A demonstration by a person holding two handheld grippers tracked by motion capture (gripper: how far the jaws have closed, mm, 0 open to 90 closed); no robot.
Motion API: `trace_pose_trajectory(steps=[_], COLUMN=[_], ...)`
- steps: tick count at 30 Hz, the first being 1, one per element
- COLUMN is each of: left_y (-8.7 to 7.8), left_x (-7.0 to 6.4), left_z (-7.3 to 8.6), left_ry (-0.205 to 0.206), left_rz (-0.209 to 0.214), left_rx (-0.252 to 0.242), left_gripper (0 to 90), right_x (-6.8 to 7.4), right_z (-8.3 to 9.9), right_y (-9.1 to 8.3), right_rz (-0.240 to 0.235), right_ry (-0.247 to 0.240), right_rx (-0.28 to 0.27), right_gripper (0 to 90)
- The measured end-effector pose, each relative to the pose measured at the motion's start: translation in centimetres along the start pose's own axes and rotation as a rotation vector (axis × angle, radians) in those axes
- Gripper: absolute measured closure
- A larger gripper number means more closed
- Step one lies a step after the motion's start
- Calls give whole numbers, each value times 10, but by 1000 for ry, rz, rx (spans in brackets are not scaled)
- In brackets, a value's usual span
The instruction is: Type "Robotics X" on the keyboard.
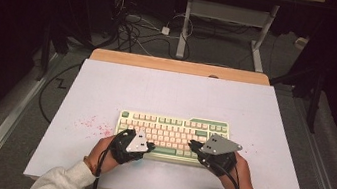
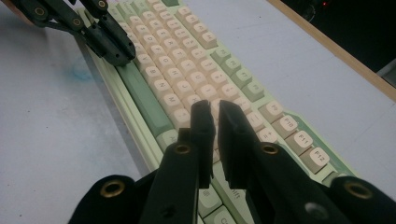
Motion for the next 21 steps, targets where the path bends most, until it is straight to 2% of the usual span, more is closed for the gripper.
trace_pose_trajectory(steps=[6, 21], left_y=[-4, 0], left_x=[4, 5], left_z=[-2, 0], left_ry=[-12, -11], left_rz=[-9, -4], left_rx=[-19, -3], left_gripper=[831, 831], right_x=[0, 1], right_z=[0, 1], right_y=[0, 1], right_rz=[2, 0], right_ry=[0, -2], right_rx=[1, 4], right_gripper=[850, 857])
Point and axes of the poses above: each handheld gripper's, and its own axes: y roughly forward along the jaws, z roughly out of its underside, x roughly to its left, the point moved 7 cm from there along y, roughly forward along the jaws, and after that the axes turned 10 degrees about x, right-handed, at the moved point
